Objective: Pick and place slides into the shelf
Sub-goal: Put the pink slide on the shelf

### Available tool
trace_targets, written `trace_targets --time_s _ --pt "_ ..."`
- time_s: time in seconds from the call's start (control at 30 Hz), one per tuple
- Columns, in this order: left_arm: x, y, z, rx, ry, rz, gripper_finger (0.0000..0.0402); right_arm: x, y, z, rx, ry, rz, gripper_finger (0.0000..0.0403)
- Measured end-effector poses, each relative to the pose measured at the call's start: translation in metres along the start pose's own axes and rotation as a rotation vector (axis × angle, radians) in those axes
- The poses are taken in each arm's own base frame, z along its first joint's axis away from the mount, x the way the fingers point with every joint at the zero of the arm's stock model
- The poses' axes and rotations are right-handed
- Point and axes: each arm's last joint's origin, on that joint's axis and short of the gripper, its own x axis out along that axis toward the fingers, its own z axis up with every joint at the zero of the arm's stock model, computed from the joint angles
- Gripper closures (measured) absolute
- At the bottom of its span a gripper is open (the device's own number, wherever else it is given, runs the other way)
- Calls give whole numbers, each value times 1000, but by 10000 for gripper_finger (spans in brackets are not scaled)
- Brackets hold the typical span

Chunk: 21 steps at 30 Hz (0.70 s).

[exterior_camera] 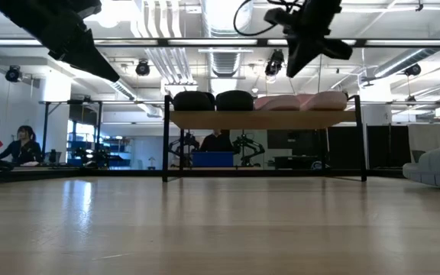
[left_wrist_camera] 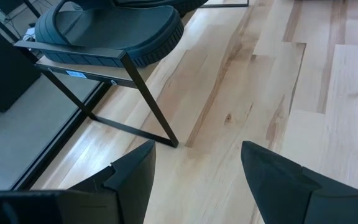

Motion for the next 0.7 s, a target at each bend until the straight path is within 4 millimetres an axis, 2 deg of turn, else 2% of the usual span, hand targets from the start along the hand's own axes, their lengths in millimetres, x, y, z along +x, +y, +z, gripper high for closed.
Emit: trace_targets --time_s 0.37,0.53,0.7 --pt "0 0 0 0 0 0 178 45 10 -2 -76 23 -142 390" --pt "0 0 0 0 0 0 178 44 16 -1 -85 56 -98 390" --pt "0 0 0 0 1 0 178 21 21 4 -80 18 -40 390"
